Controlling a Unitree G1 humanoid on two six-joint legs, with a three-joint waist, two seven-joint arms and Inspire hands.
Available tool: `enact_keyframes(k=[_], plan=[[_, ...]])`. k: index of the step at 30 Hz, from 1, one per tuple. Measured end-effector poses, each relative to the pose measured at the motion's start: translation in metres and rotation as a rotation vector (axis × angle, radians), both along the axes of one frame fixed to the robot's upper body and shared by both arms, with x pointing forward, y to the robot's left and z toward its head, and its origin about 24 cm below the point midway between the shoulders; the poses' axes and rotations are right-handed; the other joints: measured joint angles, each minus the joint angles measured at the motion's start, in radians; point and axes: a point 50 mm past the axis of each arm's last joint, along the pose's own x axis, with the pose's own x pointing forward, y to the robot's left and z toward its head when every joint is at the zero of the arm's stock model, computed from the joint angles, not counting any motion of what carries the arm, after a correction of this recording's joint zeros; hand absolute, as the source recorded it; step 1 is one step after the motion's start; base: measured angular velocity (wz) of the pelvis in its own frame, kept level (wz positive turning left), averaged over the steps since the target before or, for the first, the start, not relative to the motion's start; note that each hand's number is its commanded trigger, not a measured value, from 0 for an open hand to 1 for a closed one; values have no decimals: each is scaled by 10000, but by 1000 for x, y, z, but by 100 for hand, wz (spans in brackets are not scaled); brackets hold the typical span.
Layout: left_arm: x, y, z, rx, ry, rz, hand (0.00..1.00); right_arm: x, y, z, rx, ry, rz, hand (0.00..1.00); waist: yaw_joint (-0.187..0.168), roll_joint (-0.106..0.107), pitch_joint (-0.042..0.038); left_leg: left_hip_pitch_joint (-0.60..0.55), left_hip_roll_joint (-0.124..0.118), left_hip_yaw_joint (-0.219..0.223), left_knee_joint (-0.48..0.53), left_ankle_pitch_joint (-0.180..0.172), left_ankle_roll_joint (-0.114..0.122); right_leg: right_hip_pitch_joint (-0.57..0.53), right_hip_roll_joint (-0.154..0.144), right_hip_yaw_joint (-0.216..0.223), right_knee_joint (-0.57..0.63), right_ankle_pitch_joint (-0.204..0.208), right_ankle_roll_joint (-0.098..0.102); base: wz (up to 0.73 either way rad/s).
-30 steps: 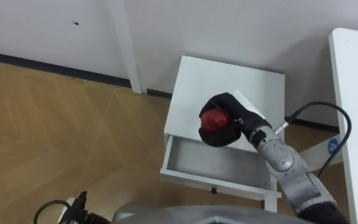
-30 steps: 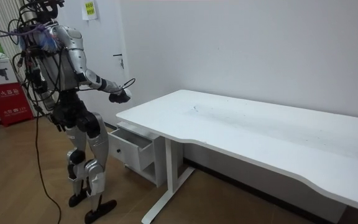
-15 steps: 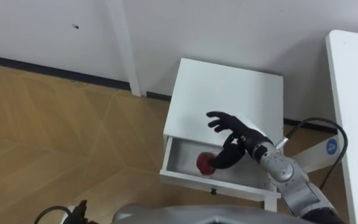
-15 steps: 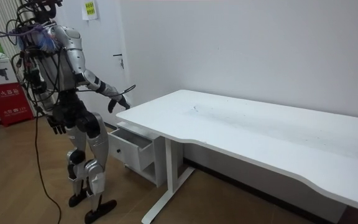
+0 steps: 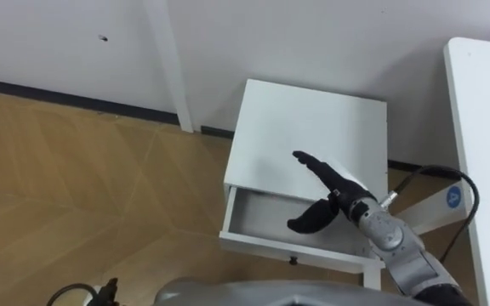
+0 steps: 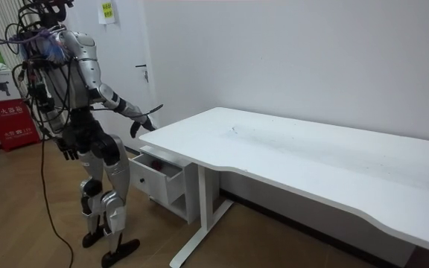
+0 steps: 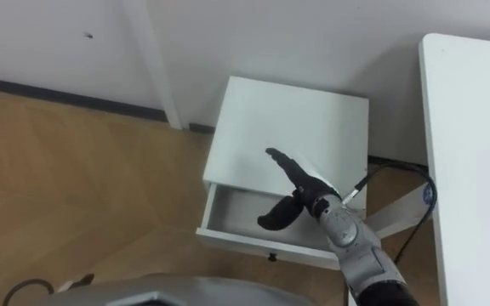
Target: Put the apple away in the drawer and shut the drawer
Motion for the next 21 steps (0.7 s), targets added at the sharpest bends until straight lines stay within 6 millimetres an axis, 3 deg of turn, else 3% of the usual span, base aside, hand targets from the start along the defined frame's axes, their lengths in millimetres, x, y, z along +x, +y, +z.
enact_keyframes(k=[4,8,10,13,17,20,21], plan=[[-3,3,0,187,-26,74,0,-16,-25,-18,-150,725,-1507,0,-26,-124,-68,50,11,7,-42,5,8,64,-23,41,-89,0,6,0],[-9,3,0,302,106,82,0,-40,-49,-35,130,1654,-3627,0,-183,-159,-59,226,7,71,-123,12,21,215,-19,88,-149,8,20,-3],[-10,4,1,397,117,122,0,-61,-64,-46,82,2406,-5065,0,-196,-185,-55,295,19,146,-120,12,20,227,-7,184,-148,7,21,-7],[-13,6,1,445,138,416,0,-89,-76,-55,-62,3211,-6328,0,-283,-183,-50,342,25,200,-148,9,21,249,-11,260,-154,7,22,-8],[-17,14,2,598,121,1078,0,-107,-79,-60,-189,3771,-6982,0,-483,-127,-73,371,24,194,-136,0,34,299,-63,235,-145,8,29,0],[-20,14,2,568,266,1317,0,-125,-86,-64,-518,4473,-7547,0,-584,-80,-114,224,-125,200,157,-153,178,228,-267,-6,125,-162,156,18],[-19,13,1,548,309,1326,0,-134,-91,-64,-787,4779,-7979,0,-702,-19,-145,116,-203,366,398,-278,248,47,-469,-41,652,-438,261,34]])
